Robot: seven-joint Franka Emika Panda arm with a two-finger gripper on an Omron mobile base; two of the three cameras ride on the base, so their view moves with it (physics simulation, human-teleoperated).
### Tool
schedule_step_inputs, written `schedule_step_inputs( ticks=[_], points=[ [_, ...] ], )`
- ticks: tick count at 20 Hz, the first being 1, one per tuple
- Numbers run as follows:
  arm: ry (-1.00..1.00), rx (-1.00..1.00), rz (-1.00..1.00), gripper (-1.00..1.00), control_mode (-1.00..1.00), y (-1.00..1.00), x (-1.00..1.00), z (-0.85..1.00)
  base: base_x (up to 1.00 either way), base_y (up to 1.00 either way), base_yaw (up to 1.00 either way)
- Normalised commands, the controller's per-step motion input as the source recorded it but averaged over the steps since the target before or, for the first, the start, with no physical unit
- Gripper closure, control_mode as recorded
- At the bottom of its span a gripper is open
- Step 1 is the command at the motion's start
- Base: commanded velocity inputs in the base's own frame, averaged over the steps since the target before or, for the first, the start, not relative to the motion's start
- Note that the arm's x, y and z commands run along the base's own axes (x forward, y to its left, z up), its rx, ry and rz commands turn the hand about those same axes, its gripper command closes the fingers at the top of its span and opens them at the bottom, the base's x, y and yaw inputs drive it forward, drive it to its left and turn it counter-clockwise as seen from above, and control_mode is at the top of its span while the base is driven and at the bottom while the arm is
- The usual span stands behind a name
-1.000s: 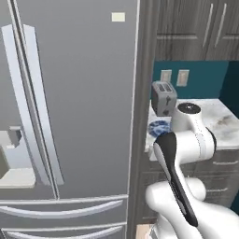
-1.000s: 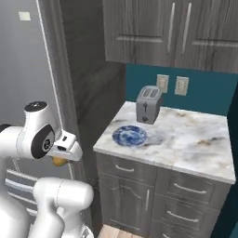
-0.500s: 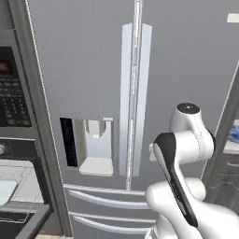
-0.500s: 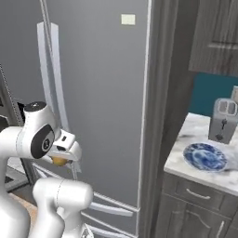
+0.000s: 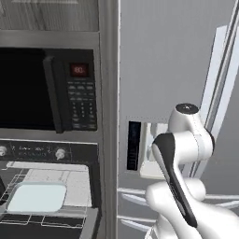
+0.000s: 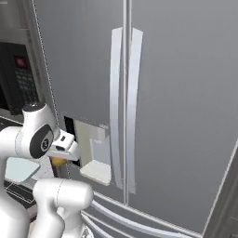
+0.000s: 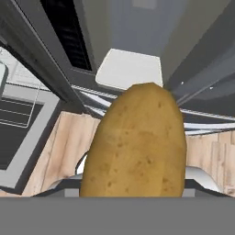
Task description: Place the potato on the bottom rack of the oven.
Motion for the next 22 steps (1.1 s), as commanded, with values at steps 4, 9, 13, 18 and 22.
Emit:
schedule_step_inputs(
  ticks=[4,9,13,18,22],
  points=[
    [0.00,0.00,0.00,1.00,1.00,0.00,0.00,0.00,0.03,0.59,-0.18],
    [0.00,0.00,0.00,1.00,1.00,0.00,0.00,0.00,0.25,0.55,-0.23],
    [0.00,0.00,0.00,1.00,1.00,0.00,0.00,0.00,0.41,0.36,-0.15],
    [0.00,0.00,0.00,1.00,1.00,0.00,0.00,0.00,0.52,0.03,-0.02],
    [0.00,0.00,0.00,1.00,1.00,0.00,0.00,0.00,0.64,0.00,-0.06]
  ],
)
